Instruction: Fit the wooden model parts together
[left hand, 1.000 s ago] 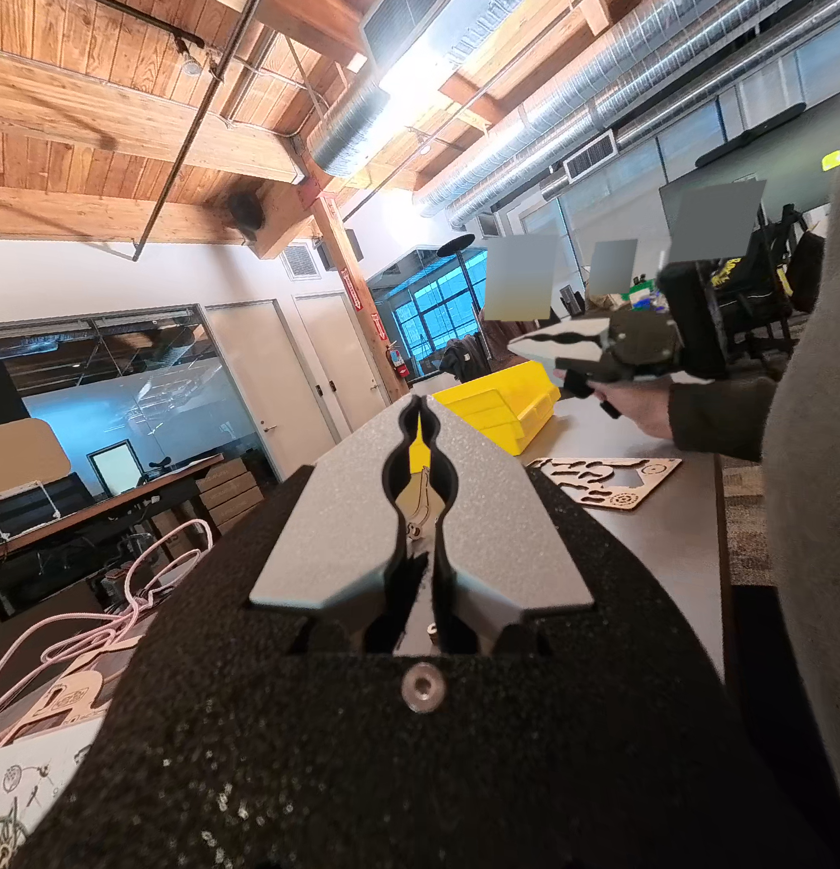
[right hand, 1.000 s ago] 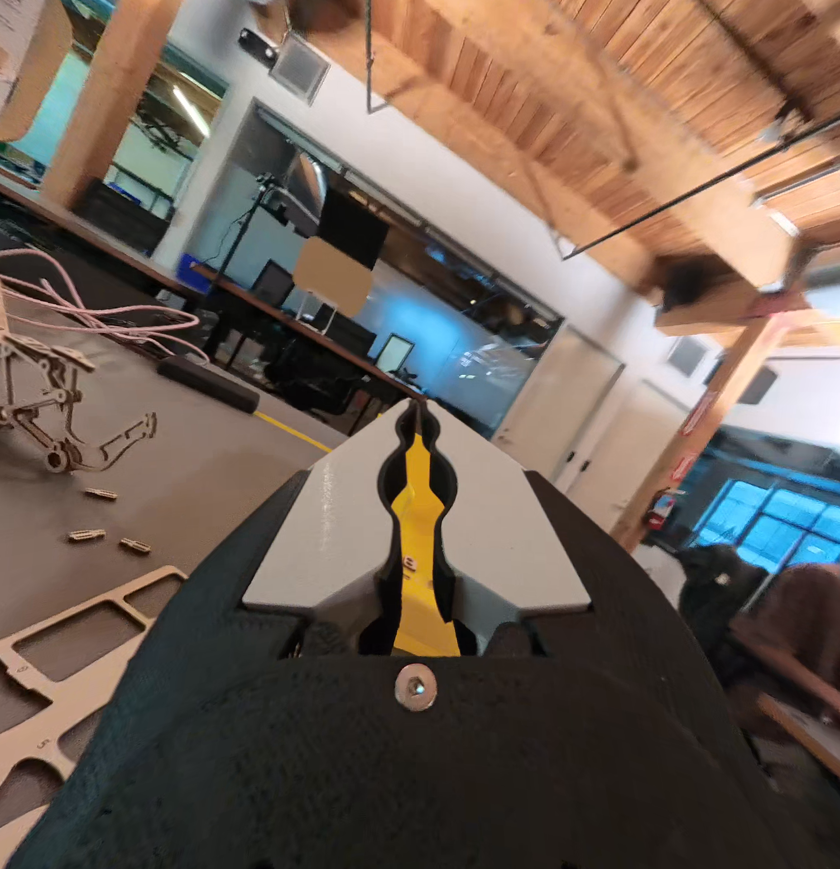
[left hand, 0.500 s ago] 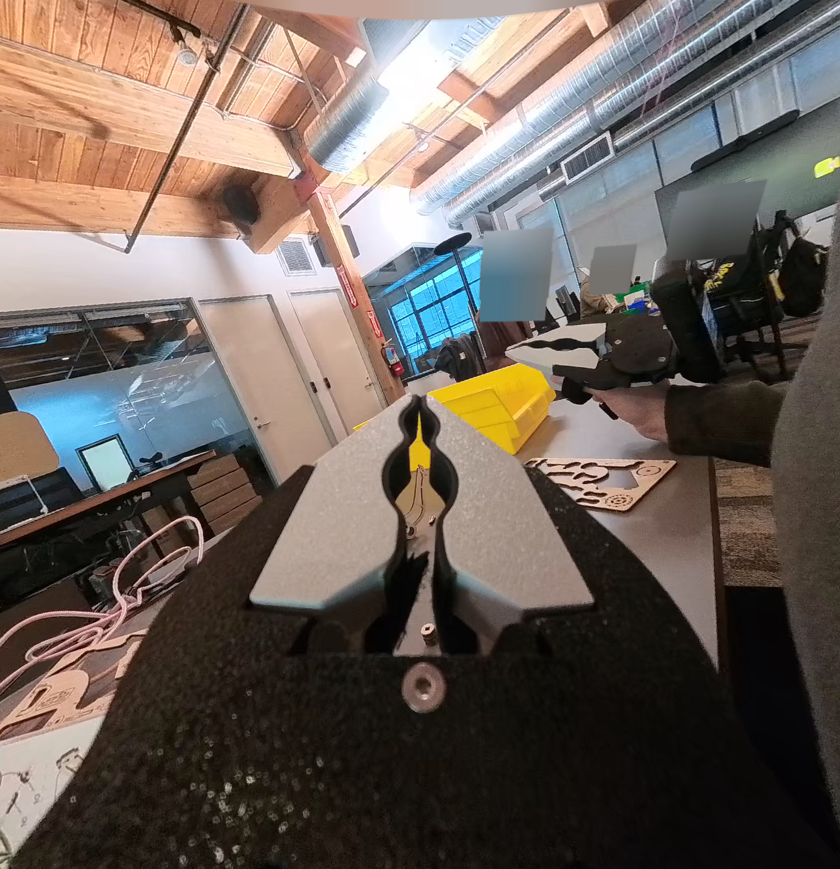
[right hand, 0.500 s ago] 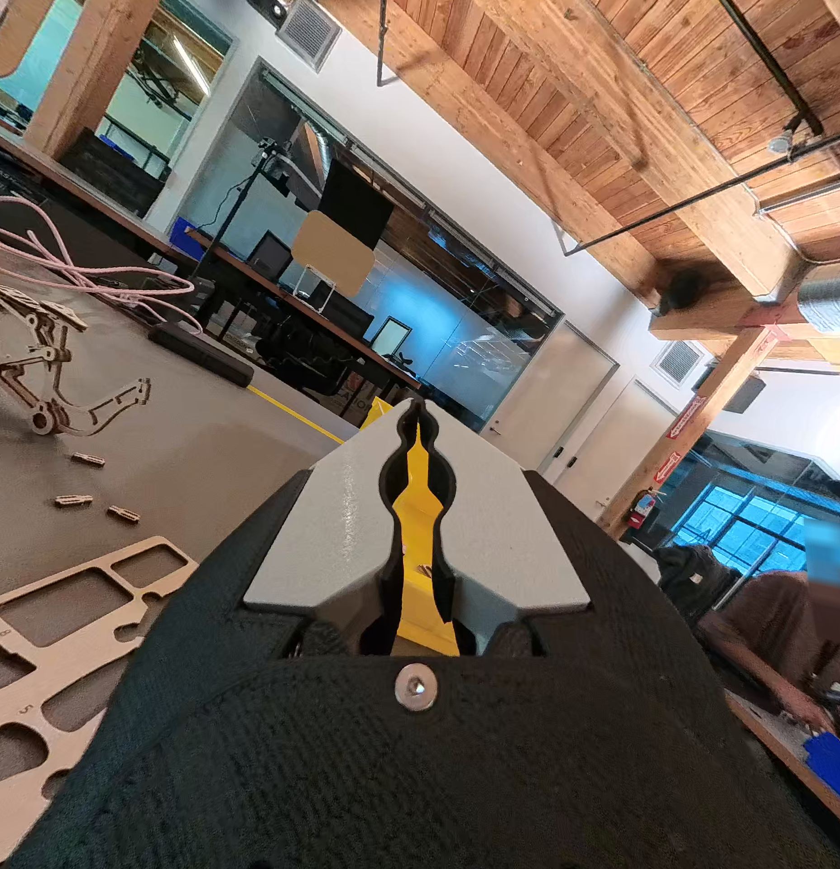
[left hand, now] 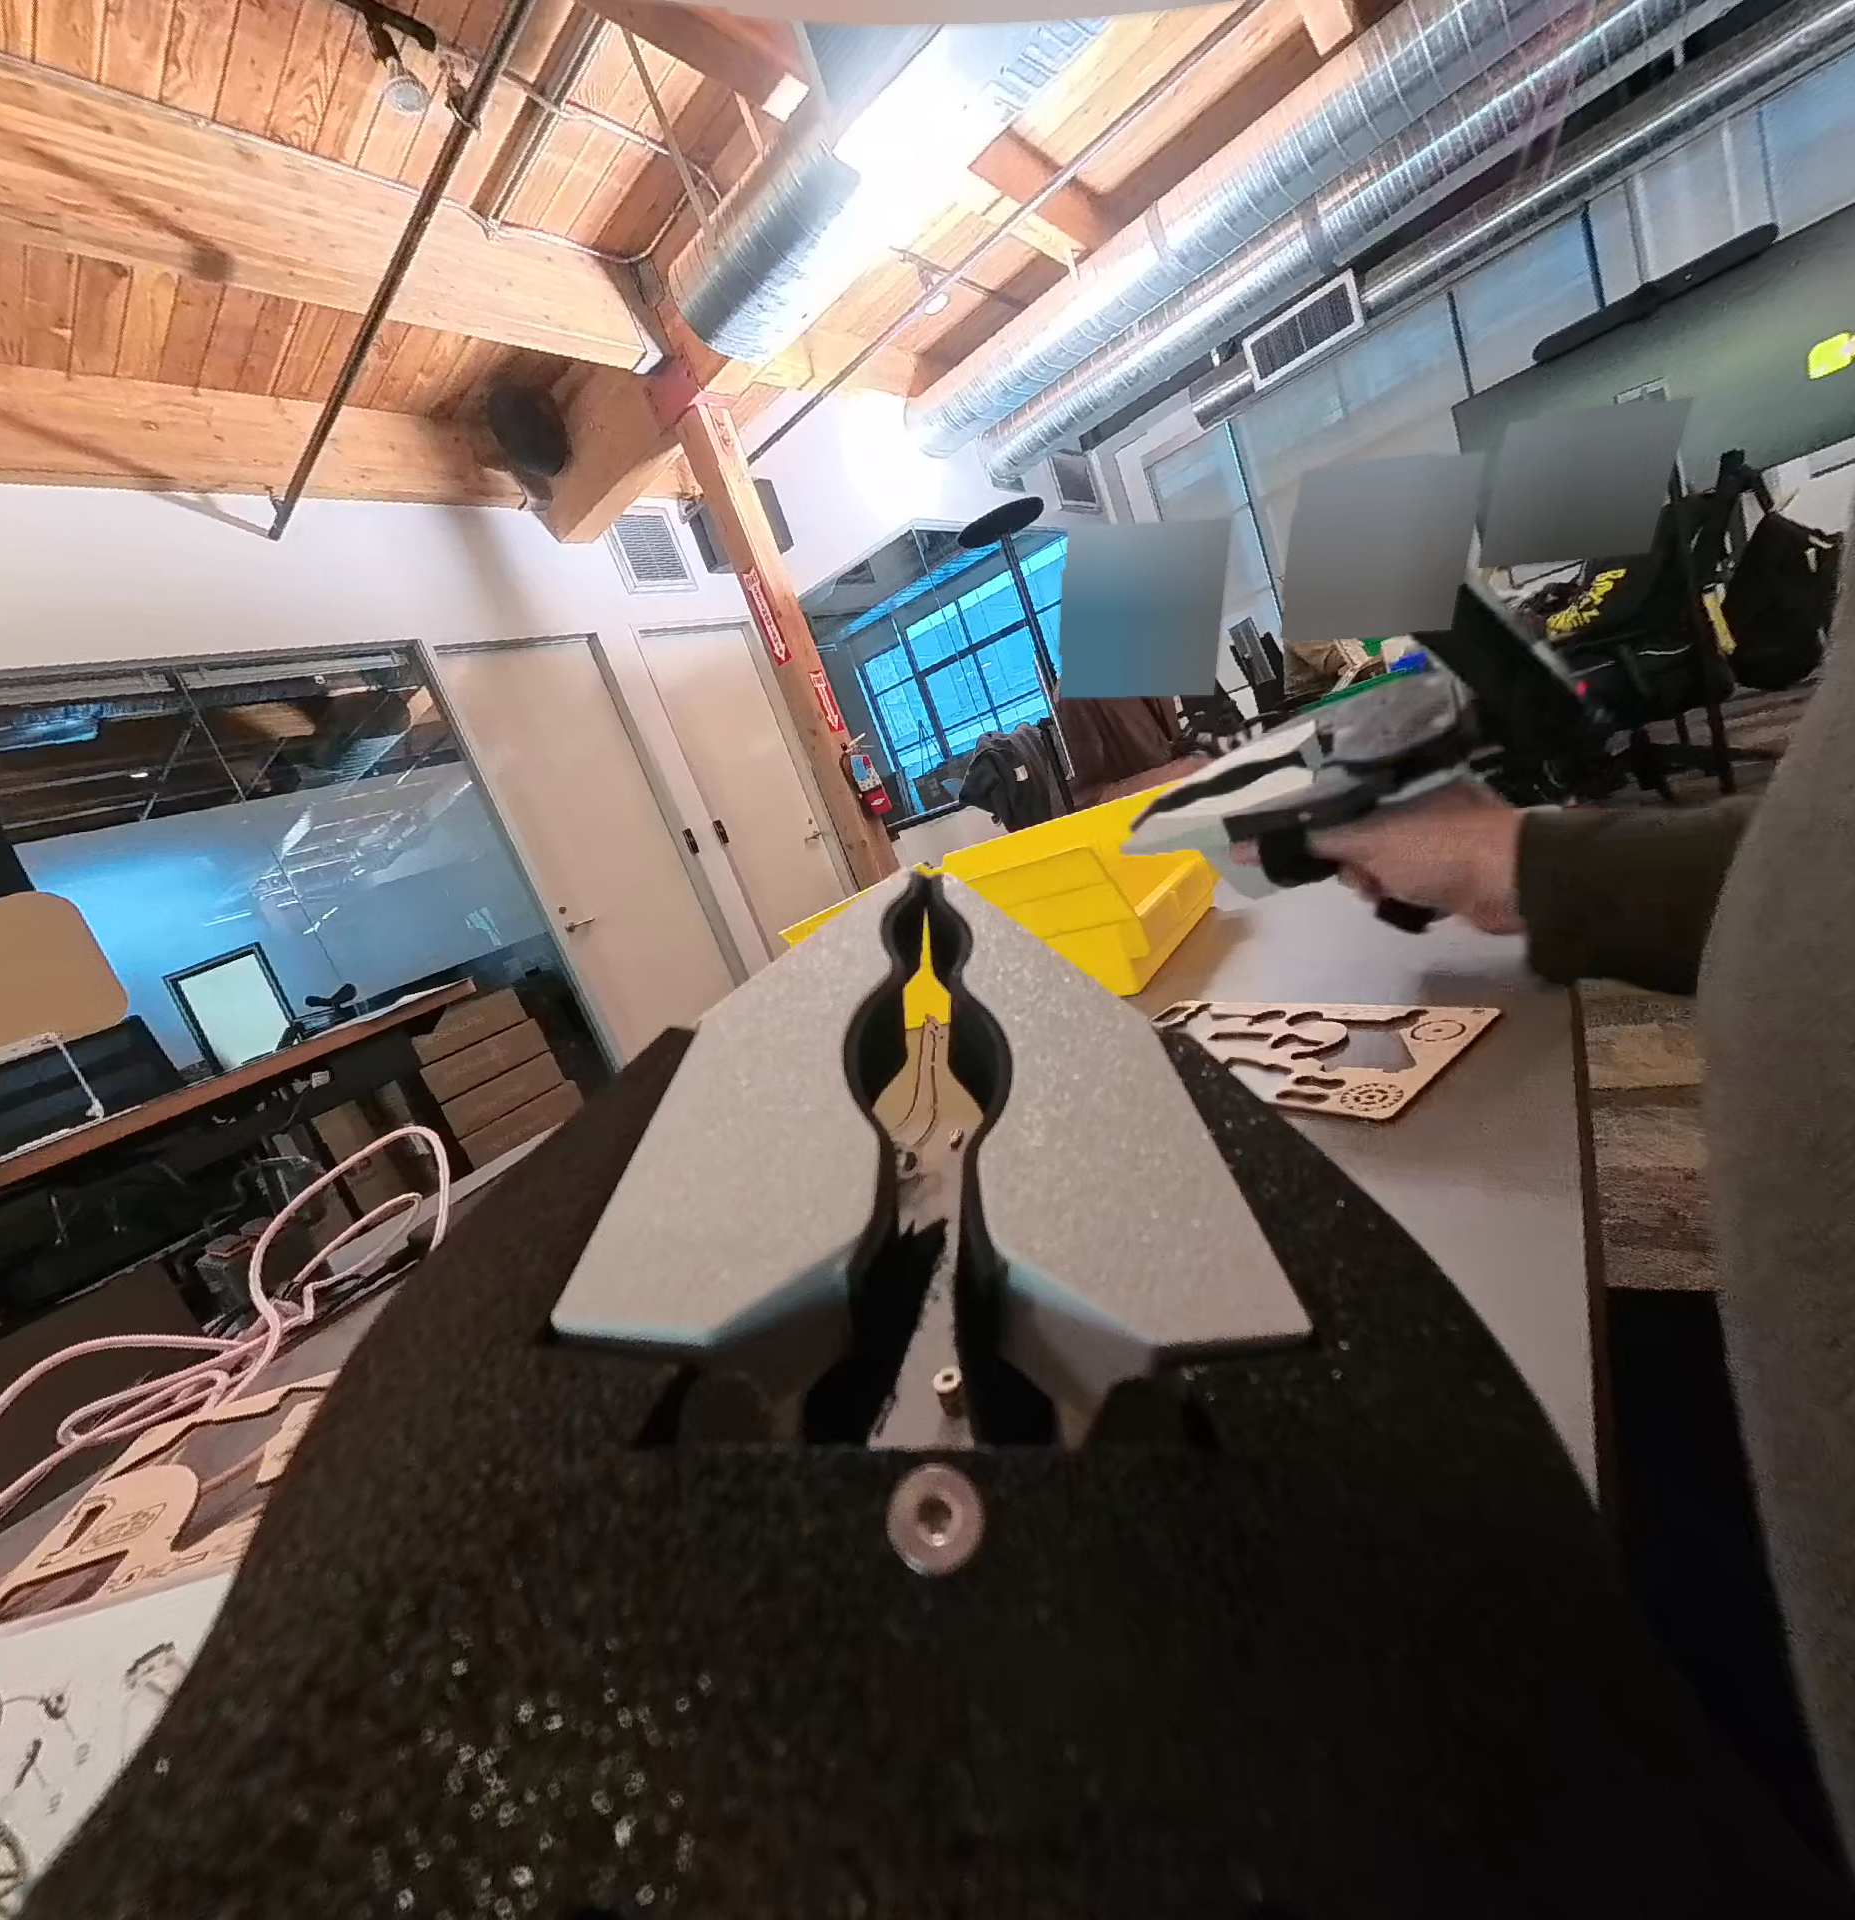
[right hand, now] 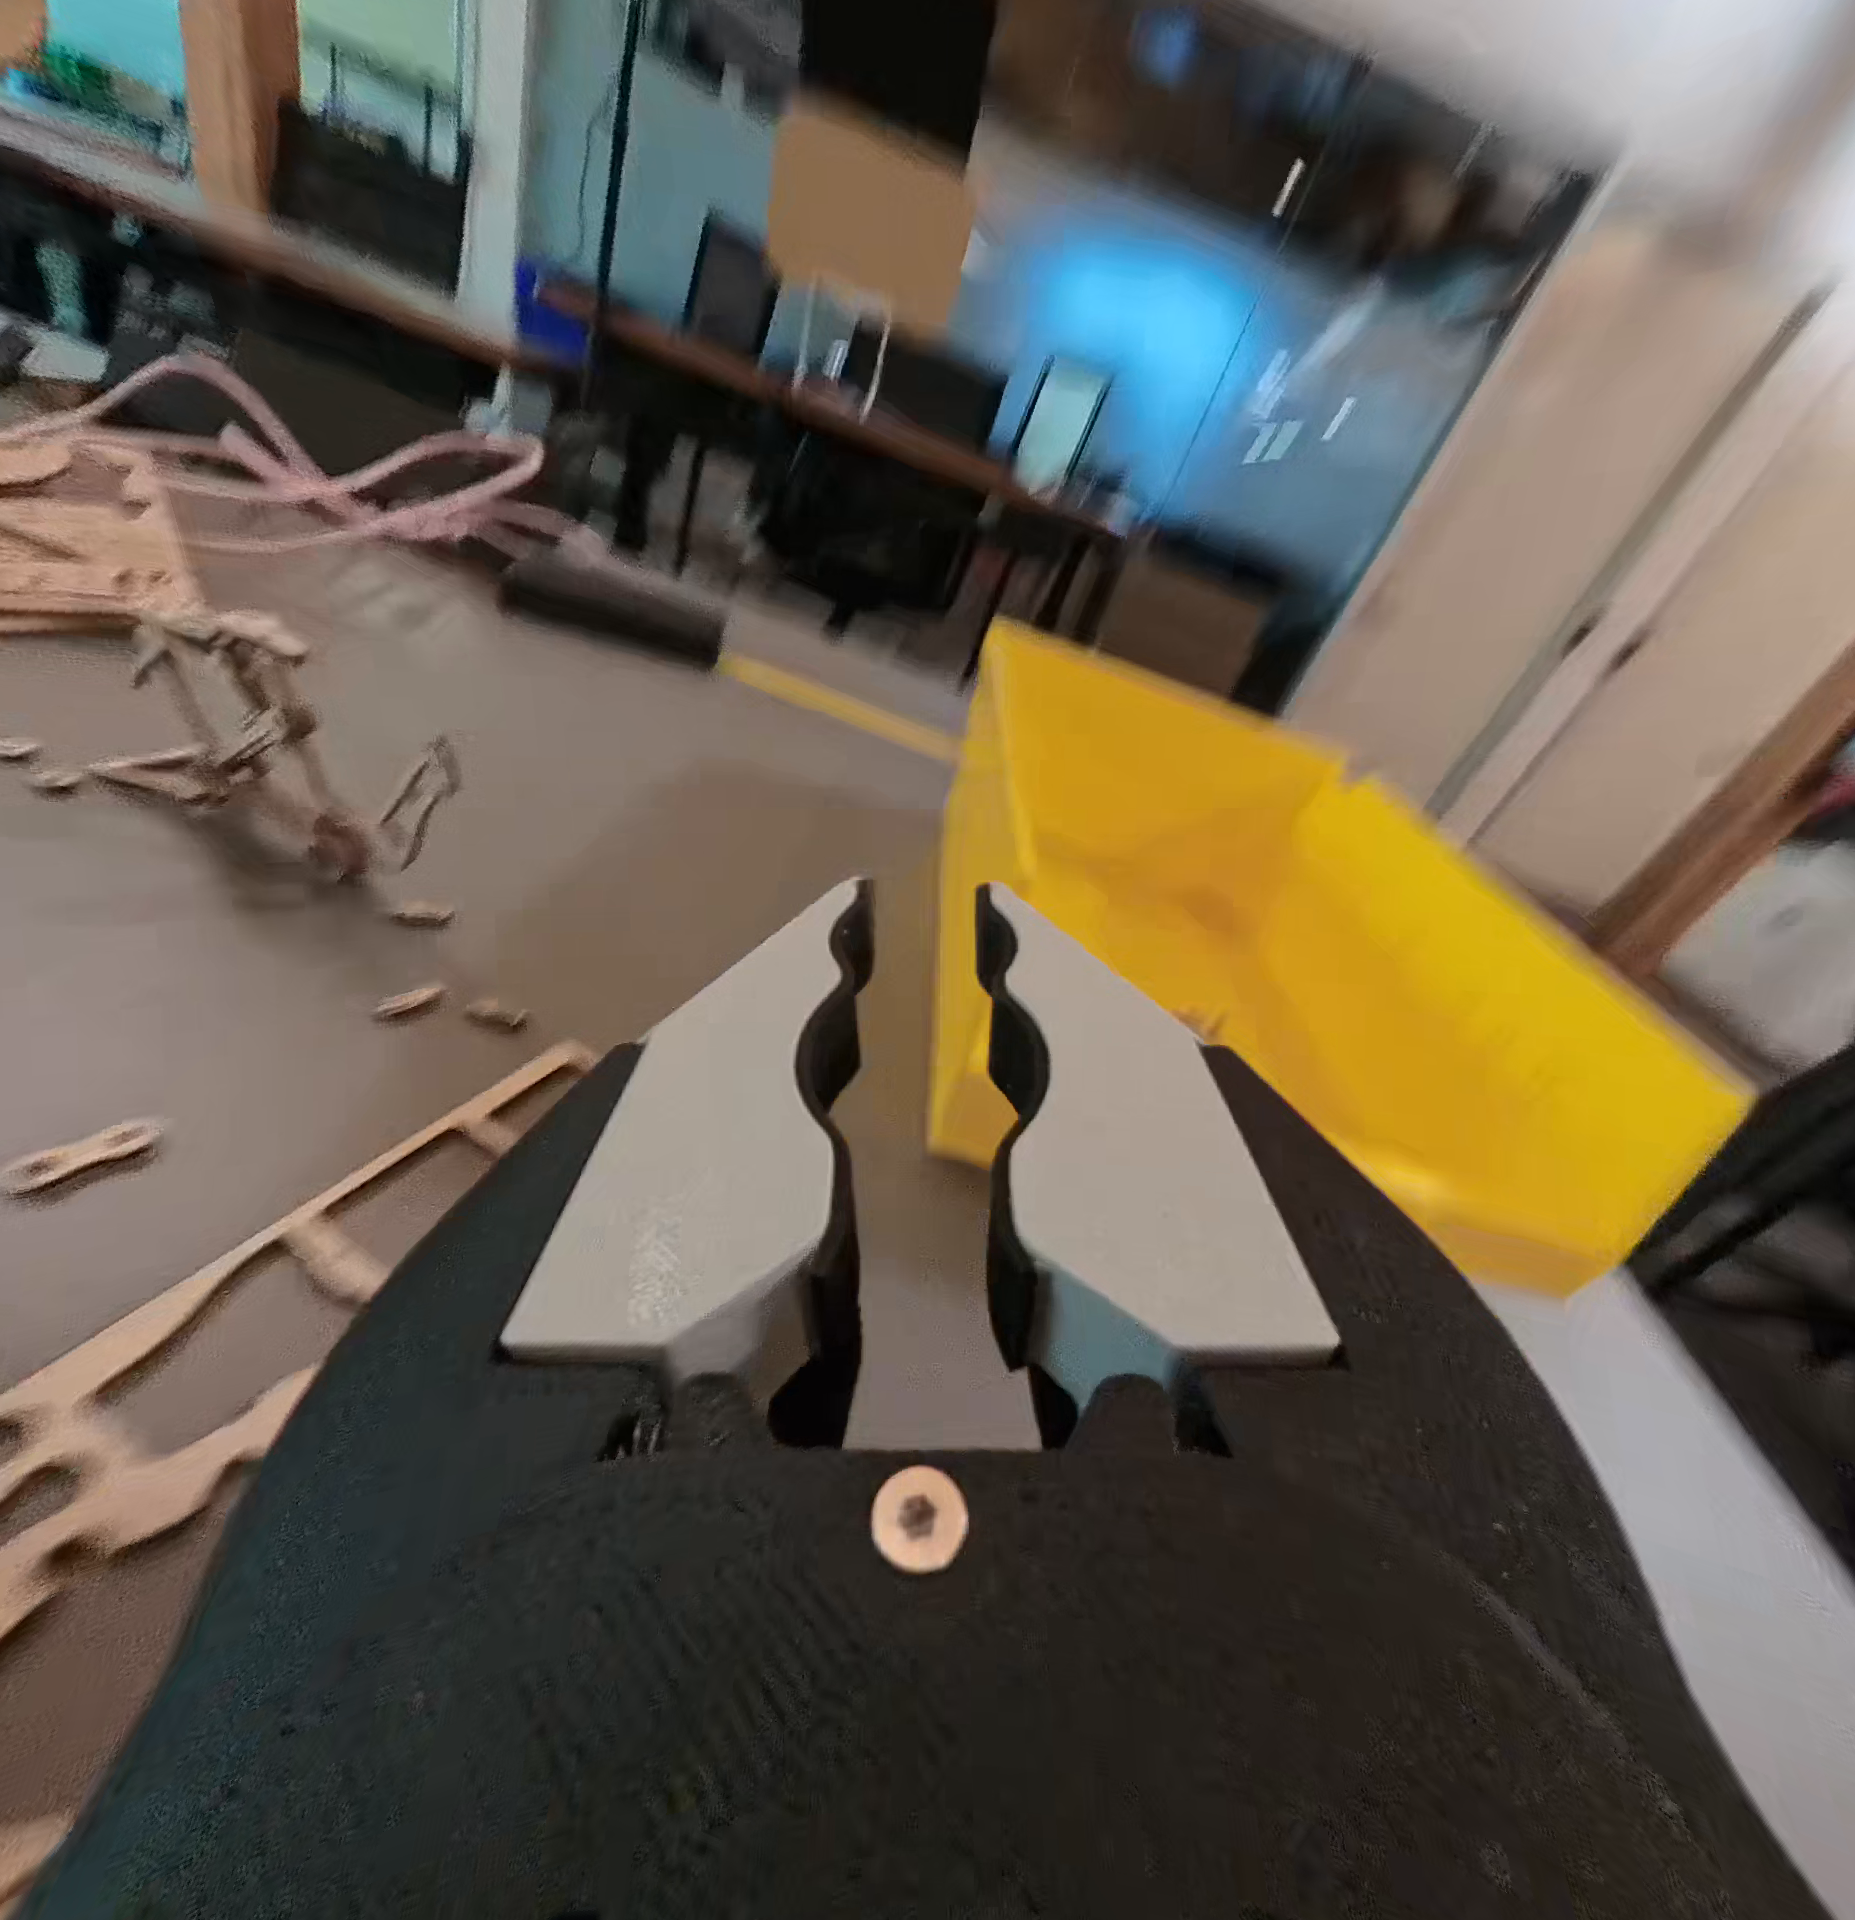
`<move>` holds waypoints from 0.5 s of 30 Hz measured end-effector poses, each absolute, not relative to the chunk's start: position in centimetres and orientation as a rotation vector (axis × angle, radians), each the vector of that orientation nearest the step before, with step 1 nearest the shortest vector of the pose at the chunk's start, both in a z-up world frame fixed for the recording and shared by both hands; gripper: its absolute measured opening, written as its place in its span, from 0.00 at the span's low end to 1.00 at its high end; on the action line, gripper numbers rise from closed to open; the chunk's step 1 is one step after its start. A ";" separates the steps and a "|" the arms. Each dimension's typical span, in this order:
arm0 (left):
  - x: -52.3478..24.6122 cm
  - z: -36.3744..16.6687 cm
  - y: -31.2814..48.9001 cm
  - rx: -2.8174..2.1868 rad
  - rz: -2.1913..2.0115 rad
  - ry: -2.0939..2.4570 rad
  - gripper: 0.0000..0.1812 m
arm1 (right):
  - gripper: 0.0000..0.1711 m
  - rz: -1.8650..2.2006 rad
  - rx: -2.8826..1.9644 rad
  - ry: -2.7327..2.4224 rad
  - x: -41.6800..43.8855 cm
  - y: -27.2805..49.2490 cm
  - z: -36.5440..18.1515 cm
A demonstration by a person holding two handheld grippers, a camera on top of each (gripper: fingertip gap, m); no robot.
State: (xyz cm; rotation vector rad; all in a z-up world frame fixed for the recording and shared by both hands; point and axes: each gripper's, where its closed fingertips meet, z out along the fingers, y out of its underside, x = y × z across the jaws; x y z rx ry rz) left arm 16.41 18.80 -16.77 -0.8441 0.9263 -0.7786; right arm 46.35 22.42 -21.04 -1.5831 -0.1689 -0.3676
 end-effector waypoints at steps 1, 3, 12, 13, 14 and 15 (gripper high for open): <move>16.4 -16.8 18.8 -0.846 -0.774 0.927 0.00 | 0.11 -0.301 -1.706 -0.152 46.1 22.0 -22.3; 16.2 -16.7 18.9 -0.846 -0.781 0.918 0.00 | 0.16 -0.185 -1.985 -0.135 45.3 20.5 -25.3; 16.3 -16.7 18.6 -0.836 -0.779 0.926 0.00 | 0.17 0.055 -2.429 -0.030 43.0 17.6 -30.9; 16.3 -16.8 18.7 -0.839 -0.780 0.924 0.00 | 0.16 0.050 -2.473 -0.022 43.1 17.5 -31.4; 16.3 -16.8 18.7 -0.842 -0.780 0.922 0.00 | 0.15 0.019 -2.521 -0.008 43.5 17.3 -31.8; 16.2 -16.8 18.8 -0.844 -0.780 0.919 0.00 | 0.17 -0.001 -2.545 0.004 43.8 17.3 -31.8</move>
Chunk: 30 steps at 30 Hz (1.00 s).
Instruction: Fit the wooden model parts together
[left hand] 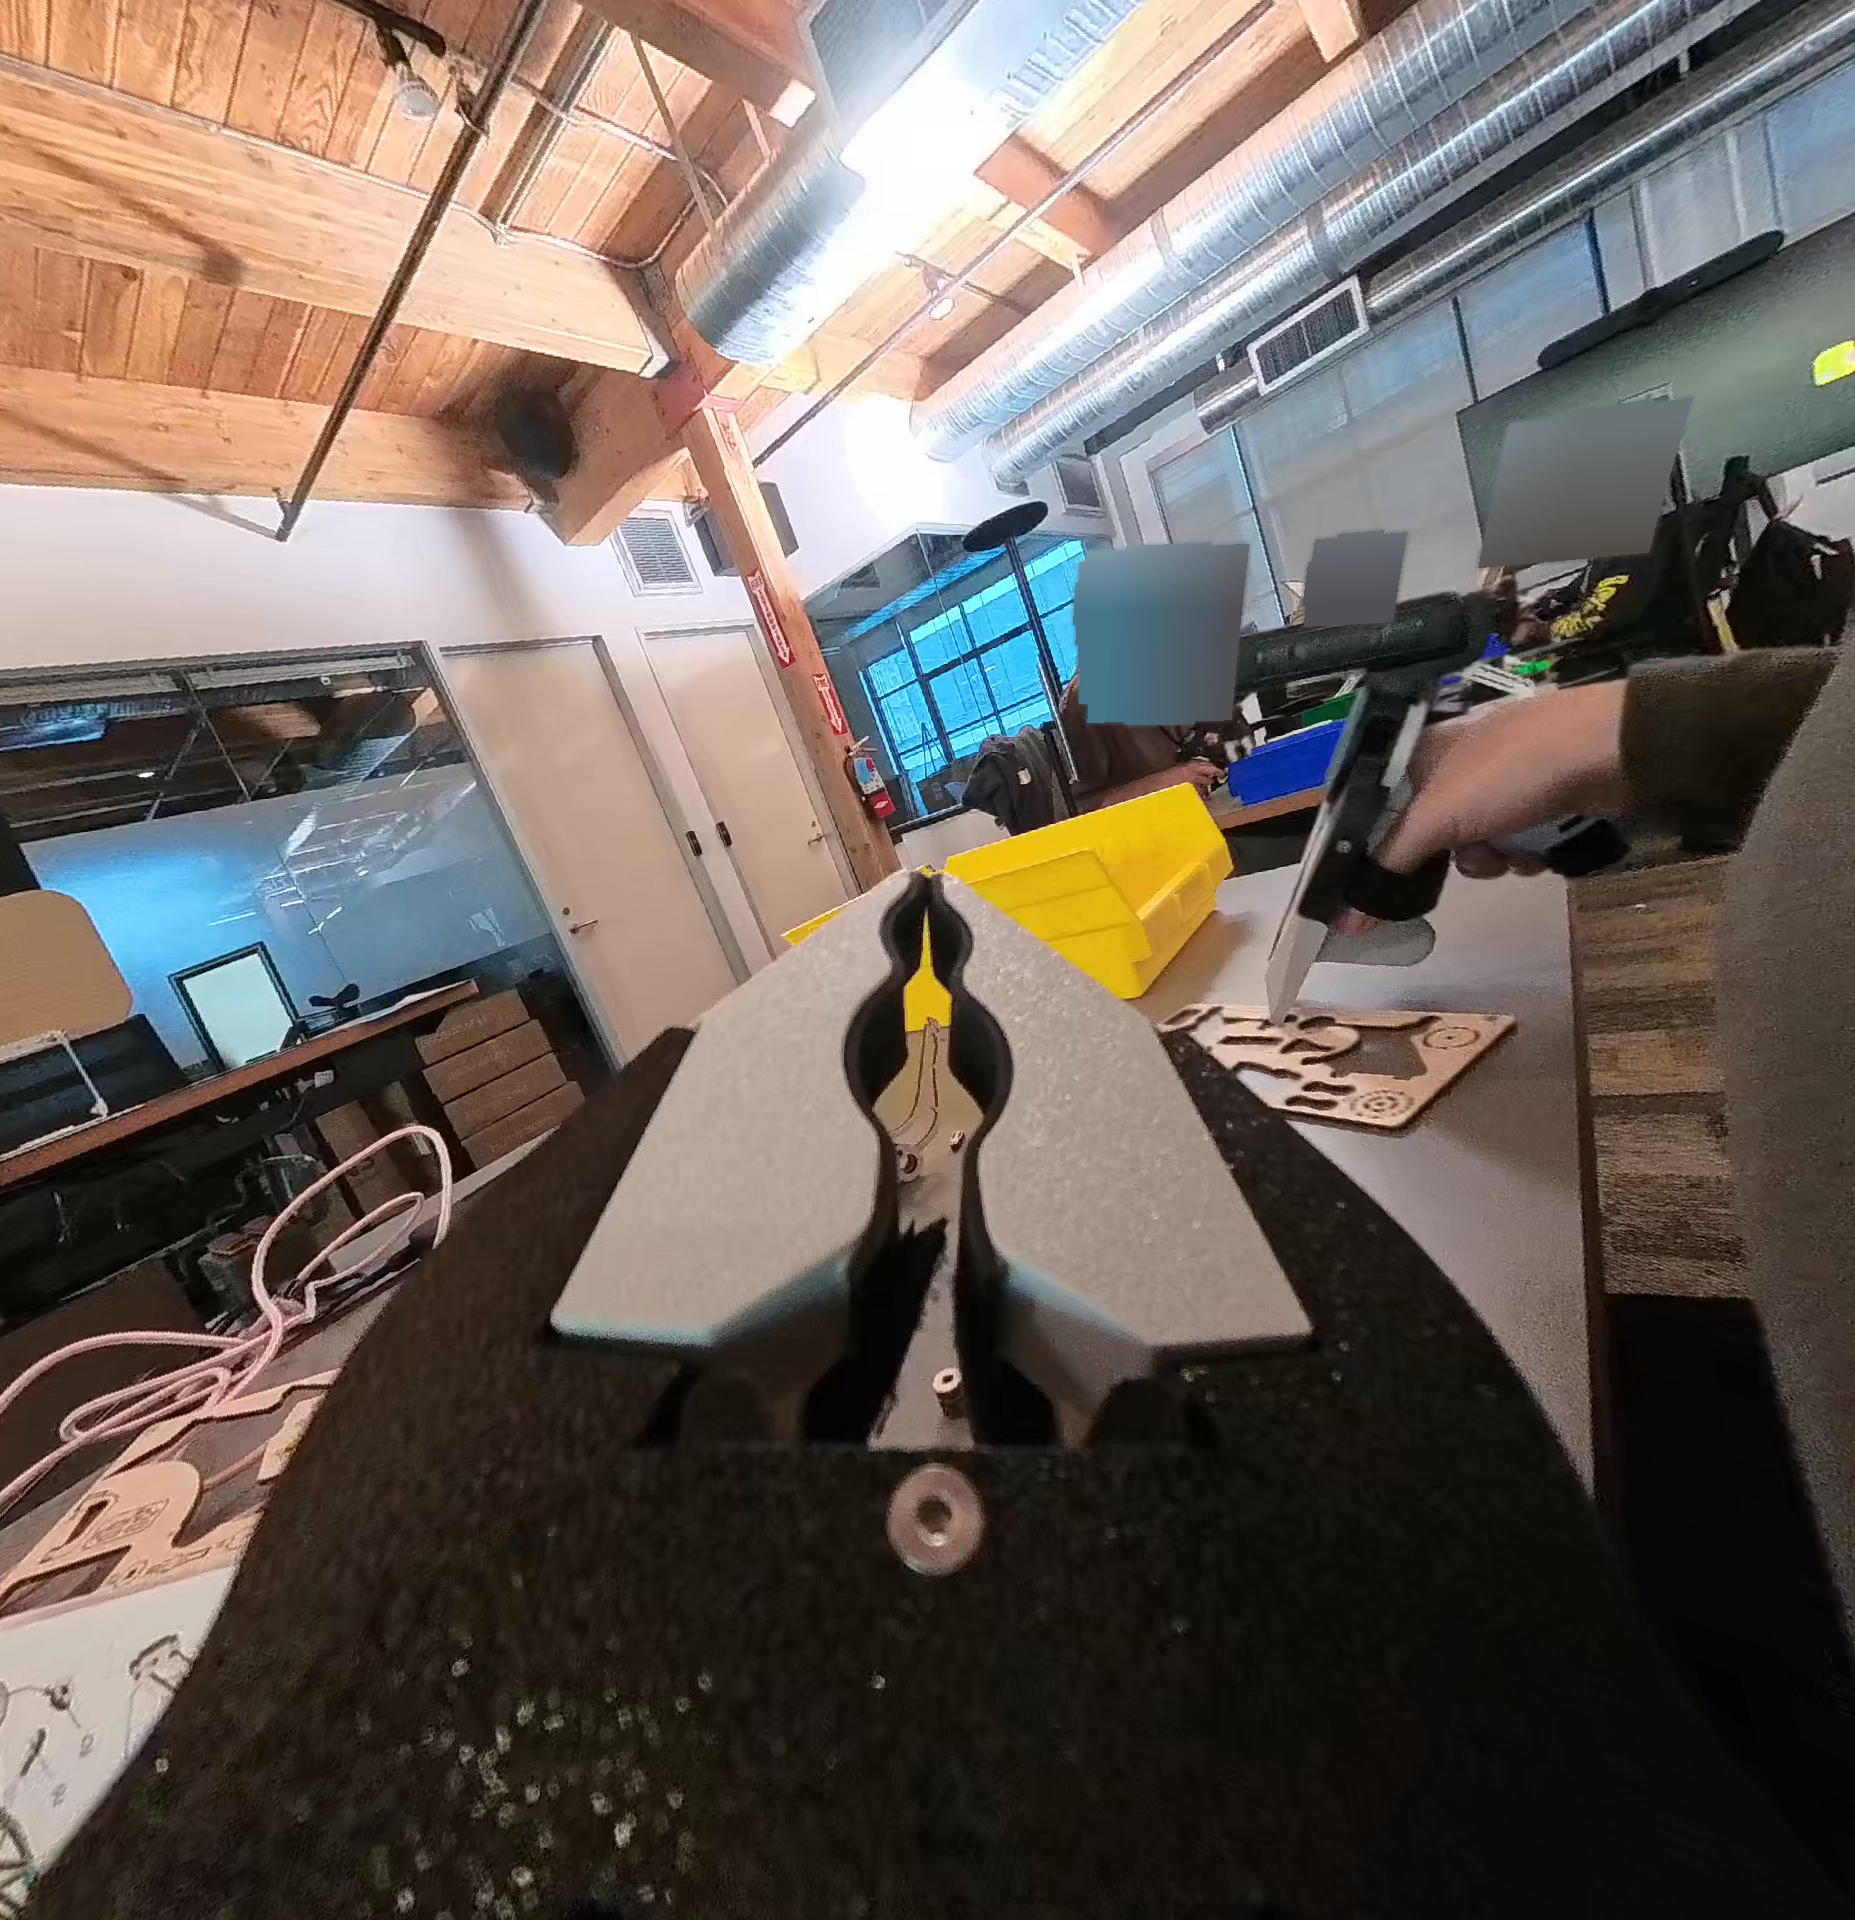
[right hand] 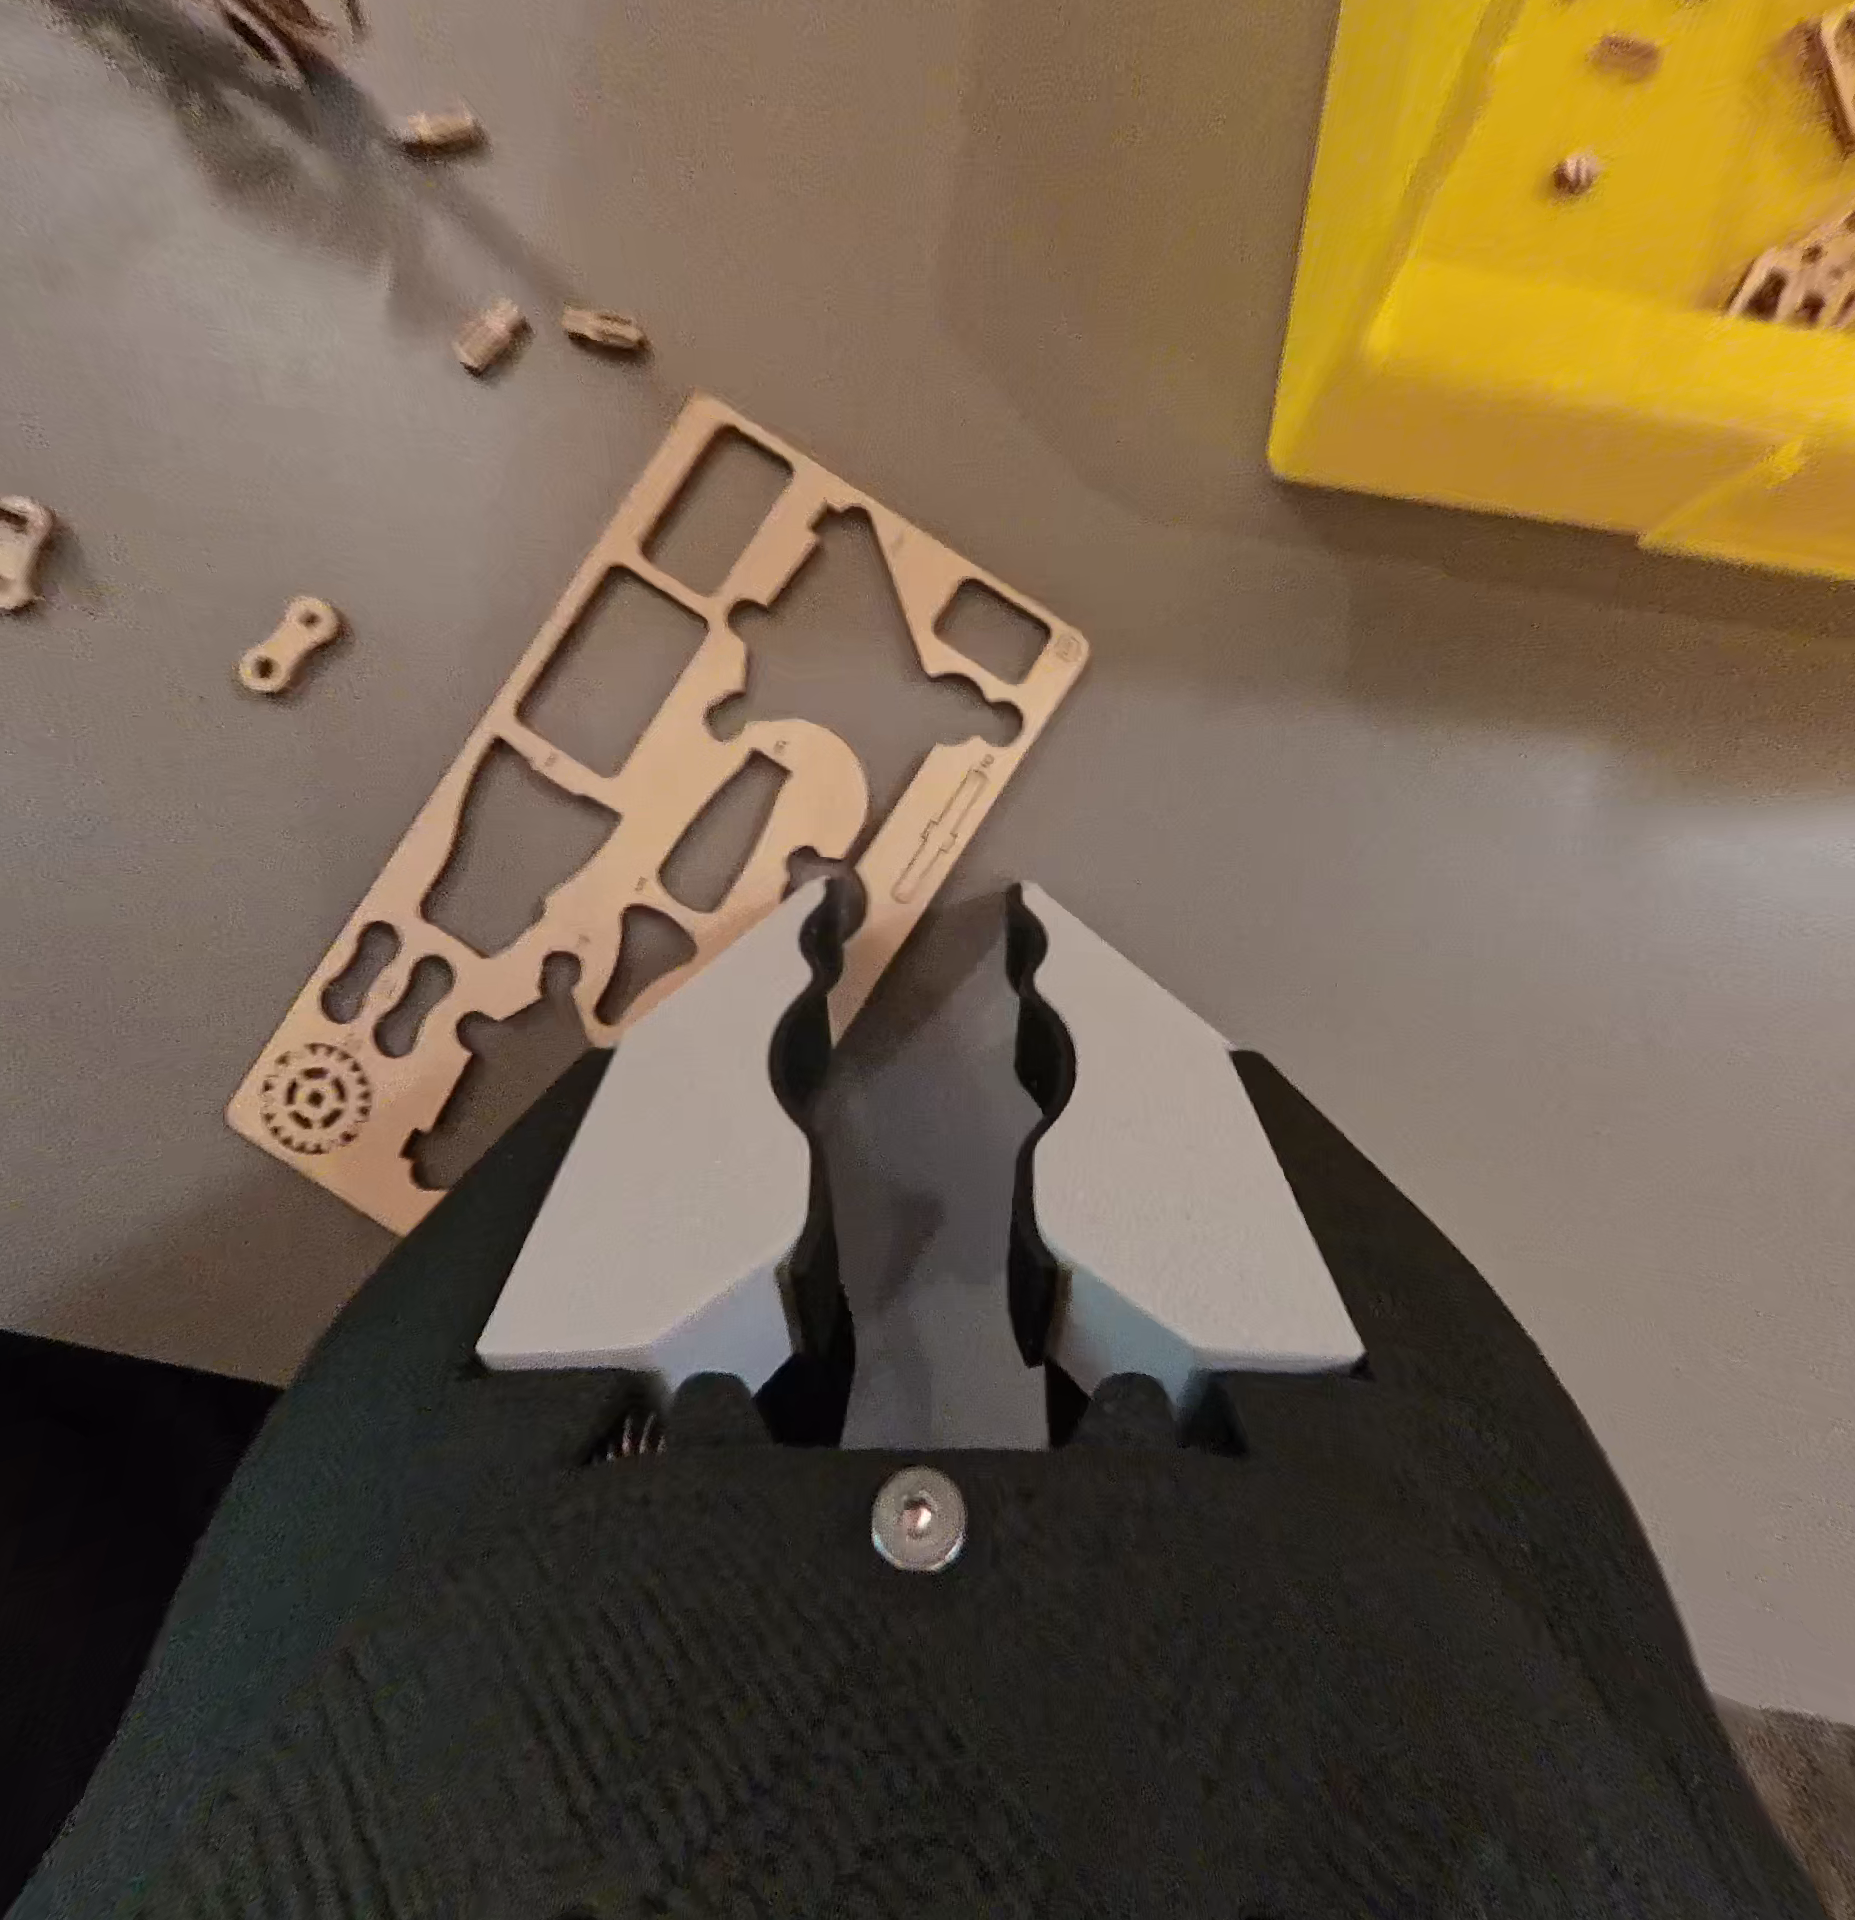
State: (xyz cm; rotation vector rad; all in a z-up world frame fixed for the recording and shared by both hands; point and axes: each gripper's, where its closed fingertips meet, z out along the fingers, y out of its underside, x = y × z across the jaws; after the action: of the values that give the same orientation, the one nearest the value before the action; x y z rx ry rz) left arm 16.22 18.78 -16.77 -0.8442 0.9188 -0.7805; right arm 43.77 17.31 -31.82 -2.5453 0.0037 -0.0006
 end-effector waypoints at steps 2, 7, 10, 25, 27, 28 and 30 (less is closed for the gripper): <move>16.2 -16.8 18.8 -0.848 -0.777 0.919 0.00 | 0.17 -0.011 -2.584 -0.007 43.9 17.4 -31.9; 17.4 -17.5 18.3 -0.845 -0.714 0.984 0.00 | 0.08 0.012 -2.617 -0.186 43.4 17.7 -31.9; 19.6 -17.8 17.0 -0.862 -0.768 1.057 0.00 | 0.07 -0.061 -2.566 -0.375 43.4 17.8 -31.8; 37.8 -22.1 19.3 -1.534 -1.072 1.327 0.46 | 0.06 -0.388 -1.710 -1.209 43.9 17.2 -24.1; 39.5 -23.0 19.1 -1.650 -1.155 1.338 0.48 | 0.06 -0.398 -1.606 -1.252 43.7 16.8 -22.8; 40.4 -22.9 18.5 -1.680 -1.265 1.319 0.41 | 0.06 -0.395 -1.565 -1.266 43.5 16.6 -22.2; 41.7 -21.8 17.1 -1.678 -1.558 1.258 0.26 | 0.06 -0.386 -1.499 -1.285 43.3 16.1 -21.2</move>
State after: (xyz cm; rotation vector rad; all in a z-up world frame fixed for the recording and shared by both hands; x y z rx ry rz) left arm 41.71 17.07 -21.78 -1.6777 1.2585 -1.5583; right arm 43.28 16.11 -21.23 -1.4992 -1.2853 -0.3860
